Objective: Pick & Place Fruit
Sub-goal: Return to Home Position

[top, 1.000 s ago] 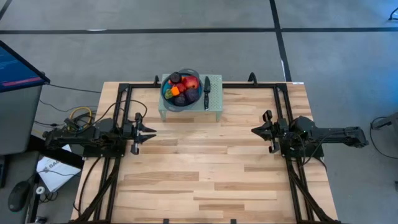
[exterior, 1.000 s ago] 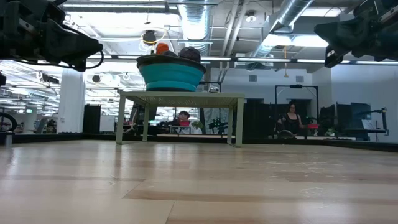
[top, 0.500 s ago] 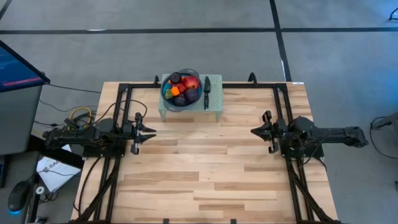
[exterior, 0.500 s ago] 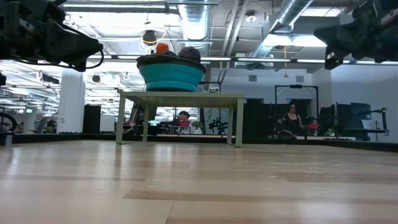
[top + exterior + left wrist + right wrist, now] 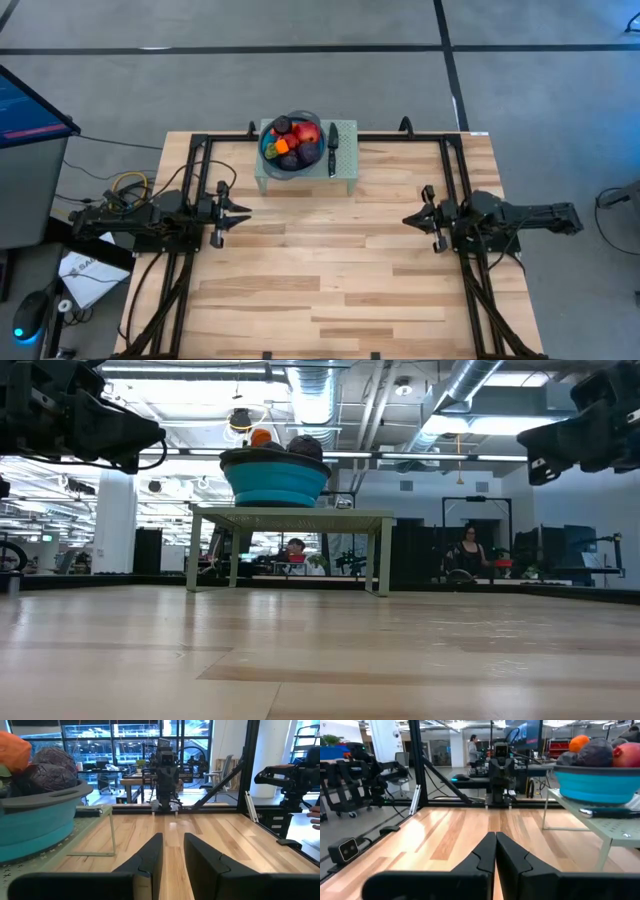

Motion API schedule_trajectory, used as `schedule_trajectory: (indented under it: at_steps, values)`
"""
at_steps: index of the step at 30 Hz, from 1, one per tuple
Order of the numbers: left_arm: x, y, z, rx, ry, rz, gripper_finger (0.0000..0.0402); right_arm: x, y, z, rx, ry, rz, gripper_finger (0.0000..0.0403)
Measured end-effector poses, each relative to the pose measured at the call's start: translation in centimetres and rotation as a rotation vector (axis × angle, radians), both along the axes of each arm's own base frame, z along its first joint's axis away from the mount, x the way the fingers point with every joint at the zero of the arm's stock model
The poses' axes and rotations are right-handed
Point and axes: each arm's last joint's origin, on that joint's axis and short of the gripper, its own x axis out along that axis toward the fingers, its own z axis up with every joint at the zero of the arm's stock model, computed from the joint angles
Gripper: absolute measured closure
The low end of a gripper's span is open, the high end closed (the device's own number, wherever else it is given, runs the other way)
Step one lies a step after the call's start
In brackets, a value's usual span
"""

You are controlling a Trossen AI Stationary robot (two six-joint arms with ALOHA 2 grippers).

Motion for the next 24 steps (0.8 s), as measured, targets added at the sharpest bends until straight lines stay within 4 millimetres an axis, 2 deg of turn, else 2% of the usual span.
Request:
schedule_trajectory:
  at_steps: [24]
  values:
    - [0.00, 0.00, 0.11, 0.000, -0.011, 0.000, 0.0330, 0.15, 0.01, -0.19, -0.019, 0.023, 0.000, 0.0397]
